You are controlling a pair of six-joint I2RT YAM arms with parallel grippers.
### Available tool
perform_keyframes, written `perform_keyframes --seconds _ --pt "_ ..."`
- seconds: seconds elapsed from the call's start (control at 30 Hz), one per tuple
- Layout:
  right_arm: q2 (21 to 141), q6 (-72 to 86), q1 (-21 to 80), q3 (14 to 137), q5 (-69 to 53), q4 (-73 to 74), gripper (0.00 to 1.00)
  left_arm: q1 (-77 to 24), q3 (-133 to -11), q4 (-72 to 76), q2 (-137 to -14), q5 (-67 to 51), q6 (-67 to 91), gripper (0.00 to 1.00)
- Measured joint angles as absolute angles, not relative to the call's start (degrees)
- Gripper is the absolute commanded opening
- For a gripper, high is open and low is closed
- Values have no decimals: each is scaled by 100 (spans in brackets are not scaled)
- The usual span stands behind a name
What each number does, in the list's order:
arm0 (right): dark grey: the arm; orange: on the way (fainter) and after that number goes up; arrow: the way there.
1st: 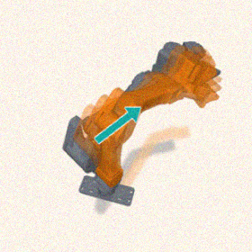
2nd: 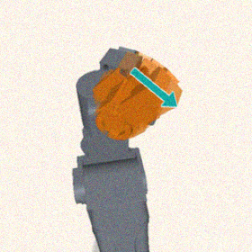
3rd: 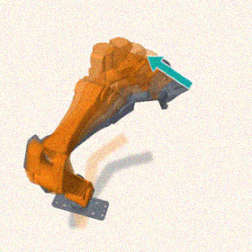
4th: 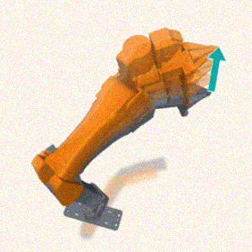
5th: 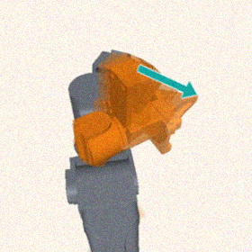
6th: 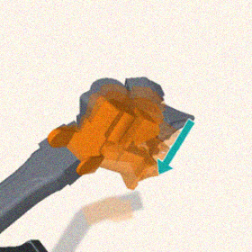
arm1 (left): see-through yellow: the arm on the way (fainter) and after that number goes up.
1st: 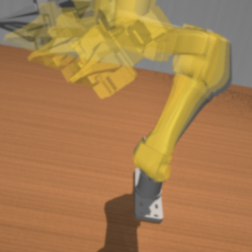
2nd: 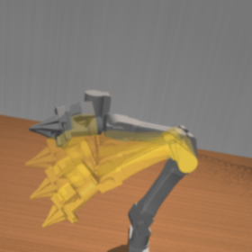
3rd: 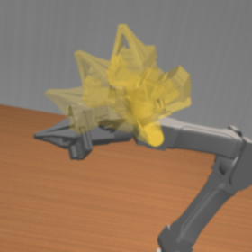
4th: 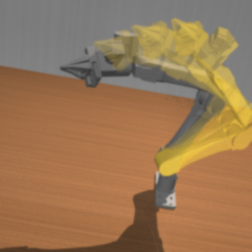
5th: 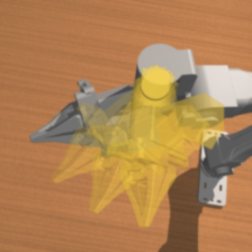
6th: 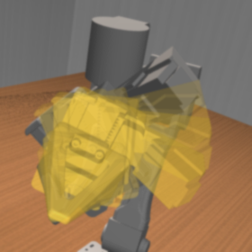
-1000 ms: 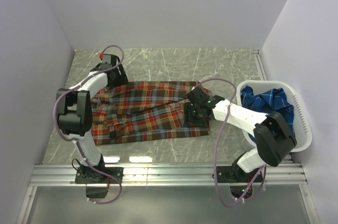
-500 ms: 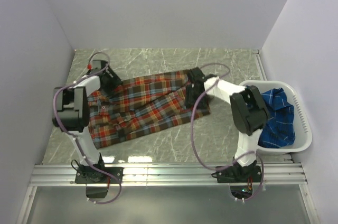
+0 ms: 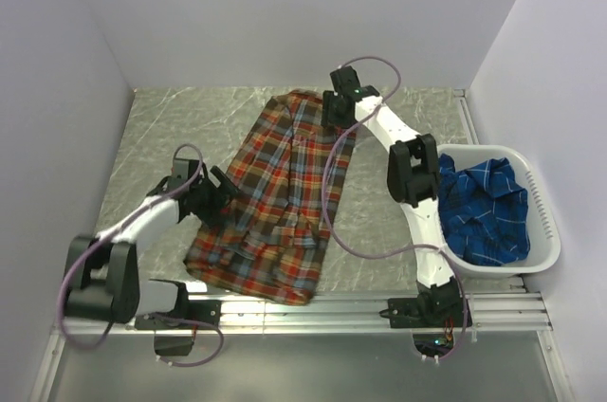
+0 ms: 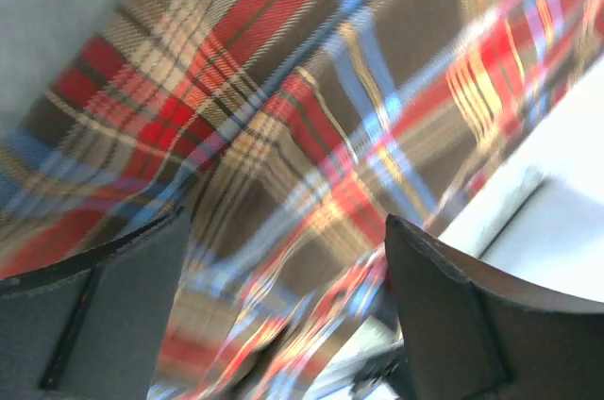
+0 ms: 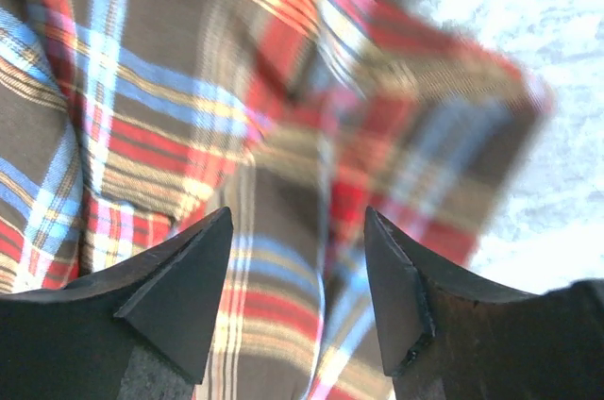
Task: Fold and stack the long sleeve shirts
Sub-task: Fold the shirt
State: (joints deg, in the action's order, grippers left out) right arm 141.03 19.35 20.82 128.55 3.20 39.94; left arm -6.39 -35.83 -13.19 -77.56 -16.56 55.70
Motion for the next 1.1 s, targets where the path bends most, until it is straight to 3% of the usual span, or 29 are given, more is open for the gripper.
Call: perform_keyframes --seconds 0.23,0.5,0.6,0.77,1.1 --pt "12009 1796 2104 10184 196 3483 65 -799 -3977 -2235 -6320 -1011 4877 86" --pt "9865 2241 2648 7999 239 3037 56 -860 -5349 -2008 -7808 -663 3942 73" --pt "9677 2475 2971 7402 200 2961 54 -963 -5948 -2014 -8742 -652 3747 65" --pt "9738 2860 3258 6646 36 2849 54 -1243 -6840 -1999 -9922 -635 3614 65" --pt "10626 3039 3242 6825 -93 2574 53 -1406 -7240 -1776 -11041 -615 3990 64"
